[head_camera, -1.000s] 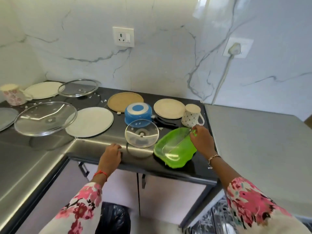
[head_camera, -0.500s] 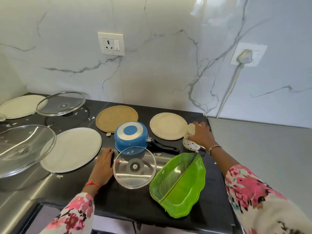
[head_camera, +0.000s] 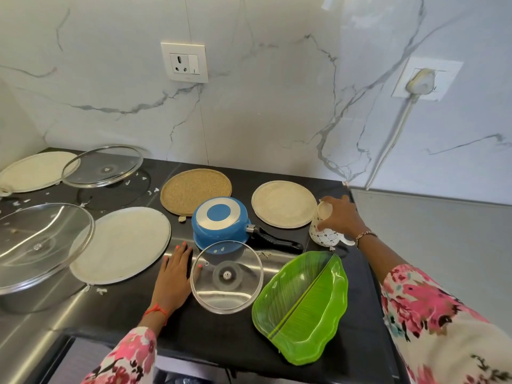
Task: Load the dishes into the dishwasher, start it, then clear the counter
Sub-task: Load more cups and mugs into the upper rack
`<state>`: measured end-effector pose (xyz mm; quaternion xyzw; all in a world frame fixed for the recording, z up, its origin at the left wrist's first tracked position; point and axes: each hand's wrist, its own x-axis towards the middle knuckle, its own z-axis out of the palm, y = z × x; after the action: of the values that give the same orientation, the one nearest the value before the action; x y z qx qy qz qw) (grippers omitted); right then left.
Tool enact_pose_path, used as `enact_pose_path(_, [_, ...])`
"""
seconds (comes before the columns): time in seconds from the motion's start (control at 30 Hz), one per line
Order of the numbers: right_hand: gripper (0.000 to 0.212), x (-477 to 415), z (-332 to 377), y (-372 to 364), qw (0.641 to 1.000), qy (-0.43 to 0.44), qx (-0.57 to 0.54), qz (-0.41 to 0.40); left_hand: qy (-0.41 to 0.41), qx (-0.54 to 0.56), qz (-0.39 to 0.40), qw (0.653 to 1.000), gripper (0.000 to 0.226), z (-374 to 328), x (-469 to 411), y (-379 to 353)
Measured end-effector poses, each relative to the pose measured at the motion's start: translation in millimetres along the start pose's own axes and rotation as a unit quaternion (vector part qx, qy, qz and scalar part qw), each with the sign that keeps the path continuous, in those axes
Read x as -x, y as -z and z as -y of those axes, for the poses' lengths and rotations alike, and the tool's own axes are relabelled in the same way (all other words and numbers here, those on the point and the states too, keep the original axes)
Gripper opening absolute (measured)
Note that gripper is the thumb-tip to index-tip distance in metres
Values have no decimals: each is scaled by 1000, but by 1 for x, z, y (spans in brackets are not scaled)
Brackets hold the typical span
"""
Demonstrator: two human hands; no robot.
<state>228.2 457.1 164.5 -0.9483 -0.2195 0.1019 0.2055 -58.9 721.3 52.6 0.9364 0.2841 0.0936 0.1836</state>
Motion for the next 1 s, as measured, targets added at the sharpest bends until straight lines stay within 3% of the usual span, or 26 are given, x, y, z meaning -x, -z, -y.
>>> enact_pose_path(0.23, [72,34,2,4,991,21,-17,-128,14,19,-32,999,49,-10,36,0])
enact_pose_path(0.4, [71,78,3,7,986,40,-28,-160,23,-5,-37,999,47,-20,86,-4])
enact_pose_path(0.63, [70,199,2,-4,979,48,-50,-189,15,-8,5,1000,74,-37,181,-17])
enact_pose_path(0.73, [71,266,-4,-15,980,47,-46,-187,13,19,31,999,76,-47,235,-29])
enact_pose_path(0.87, [73,365,-25,-37,986,32,-47,-156,3,57,85,995,102,-68,338,-50])
enact_pose_path(1.0, [75,458,-54,-65,994,-14,-65,-88,-18,61,145,987,102,-84,440,-63])
